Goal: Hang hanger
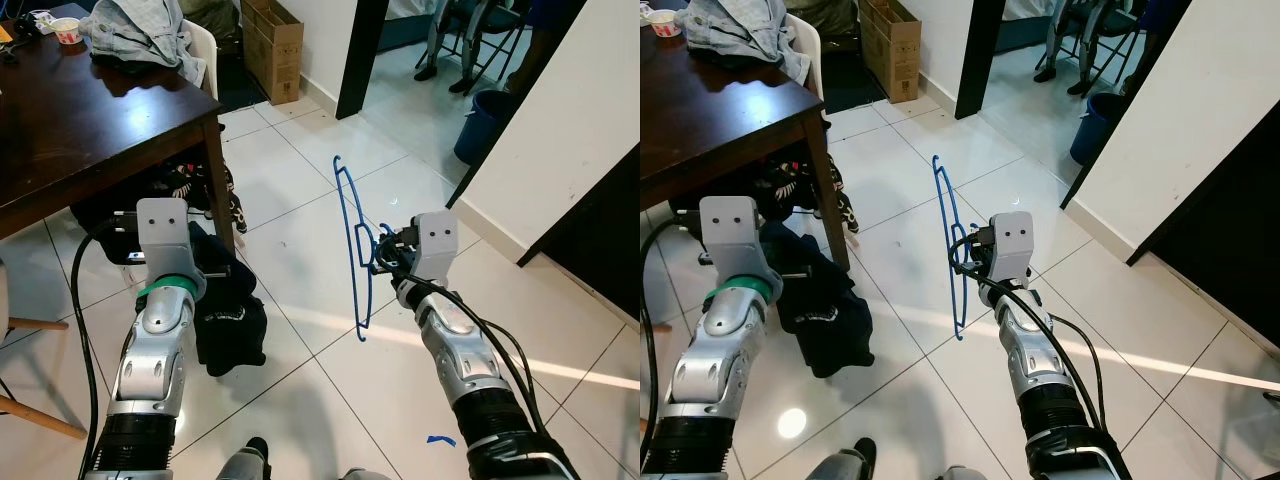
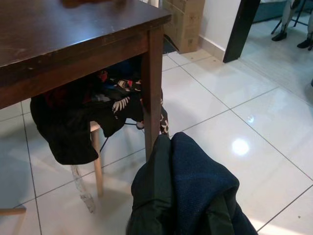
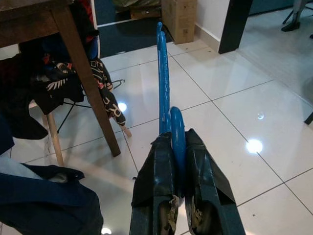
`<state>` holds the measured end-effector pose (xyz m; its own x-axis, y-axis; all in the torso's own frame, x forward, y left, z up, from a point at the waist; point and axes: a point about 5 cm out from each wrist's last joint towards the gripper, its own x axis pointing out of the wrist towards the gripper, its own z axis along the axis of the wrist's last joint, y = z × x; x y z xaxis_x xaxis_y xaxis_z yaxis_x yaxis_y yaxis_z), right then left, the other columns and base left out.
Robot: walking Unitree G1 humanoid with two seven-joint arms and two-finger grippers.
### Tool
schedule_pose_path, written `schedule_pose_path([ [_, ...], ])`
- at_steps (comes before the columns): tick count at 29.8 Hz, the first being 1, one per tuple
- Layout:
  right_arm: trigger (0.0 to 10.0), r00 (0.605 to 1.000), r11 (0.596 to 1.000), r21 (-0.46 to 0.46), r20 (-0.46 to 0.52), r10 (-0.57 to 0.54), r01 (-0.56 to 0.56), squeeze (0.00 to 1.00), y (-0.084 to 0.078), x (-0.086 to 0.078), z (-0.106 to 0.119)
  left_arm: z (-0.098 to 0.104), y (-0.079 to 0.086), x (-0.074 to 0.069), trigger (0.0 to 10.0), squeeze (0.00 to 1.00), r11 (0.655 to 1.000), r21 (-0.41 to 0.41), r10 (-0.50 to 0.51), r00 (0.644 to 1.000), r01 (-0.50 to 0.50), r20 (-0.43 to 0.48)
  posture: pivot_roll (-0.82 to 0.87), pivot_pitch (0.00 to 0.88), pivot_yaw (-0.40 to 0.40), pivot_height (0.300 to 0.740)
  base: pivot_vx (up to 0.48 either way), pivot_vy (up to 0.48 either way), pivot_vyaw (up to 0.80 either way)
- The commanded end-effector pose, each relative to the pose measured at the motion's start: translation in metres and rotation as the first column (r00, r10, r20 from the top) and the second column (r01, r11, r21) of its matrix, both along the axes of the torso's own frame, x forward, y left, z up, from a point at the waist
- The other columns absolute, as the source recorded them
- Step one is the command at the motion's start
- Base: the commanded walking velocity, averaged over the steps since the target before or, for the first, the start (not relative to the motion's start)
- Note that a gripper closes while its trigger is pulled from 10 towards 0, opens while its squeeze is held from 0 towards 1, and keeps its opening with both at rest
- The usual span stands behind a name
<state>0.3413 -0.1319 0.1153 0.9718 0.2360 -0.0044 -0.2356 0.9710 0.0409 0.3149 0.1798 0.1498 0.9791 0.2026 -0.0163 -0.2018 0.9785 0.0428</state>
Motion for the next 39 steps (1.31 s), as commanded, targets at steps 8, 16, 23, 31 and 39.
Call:
schedule_pose_path([
  [8, 10.0, 1.000, 1.000, 0.015, -0.012, -0.001, 0.001, 0.00, -0.0008, -0.0016, -0.0035, 0.0064, -0.0019, 0.0002, 10.0, 0.00, 1.000, -0.011, -0.009, 1.000, 0.010, 0.028, 0.04, 0.058, -0.038, 0.740, 0.361, 0.000, 0.00],
  [16, 10.0, 1.000, 1.000, 0.027, -0.011, 0.001, -0.001, 0.00, 0.0008, -0.0012, -0.0026, 0.0077, -0.0019, -0.0002, 10.0, 0.00, 1.000, -0.006, -0.013, 0.999, 0.013, 0.033, 0.05, 0.060, -0.038, 0.740, 0.391, 0.000, 0.00],
  [23, 10.0, 1.000, 1.000, 0.029, -0.012, 0.003, -0.003, 0.00, 0.0011, -0.0015, -0.0030, 0.0086, -0.0014, -0.0002, 10.0, 0.00, 1.000, -0.004, -0.014, 0.999, 0.014, 0.033, 0.05, 0.062, -0.036, 0.740, 0.391, 0.000, 0.00],
  [31, 10.0, 1.000, 0.999, 0.033, -0.012, 0.004, -0.004, 0.00, 0.0020, -0.0019, -0.0032, 0.0092, -0.0018, -0.0004, 10.0, 0.00, 1.000, -0.003, -0.022, 0.999, 0.022, 0.032, 0.05, 0.064, -0.033, 0.740, 0.396, 0.000, 0.00],
  [39, 10.0, 1.000, 0.999, 0.037, -0.013, 0.004, -0.004, 0.00, 0.0026, -0.0028, -0.0043, 0.0117, -0.0014, -0.0002, 10.0, 0.00, 1.000, 0.002, -0.023, 0.999, 0.023, 0.036, 0.06, 0.069, -0.030, 0.740, 0.396, 0.000, 0.00],
])
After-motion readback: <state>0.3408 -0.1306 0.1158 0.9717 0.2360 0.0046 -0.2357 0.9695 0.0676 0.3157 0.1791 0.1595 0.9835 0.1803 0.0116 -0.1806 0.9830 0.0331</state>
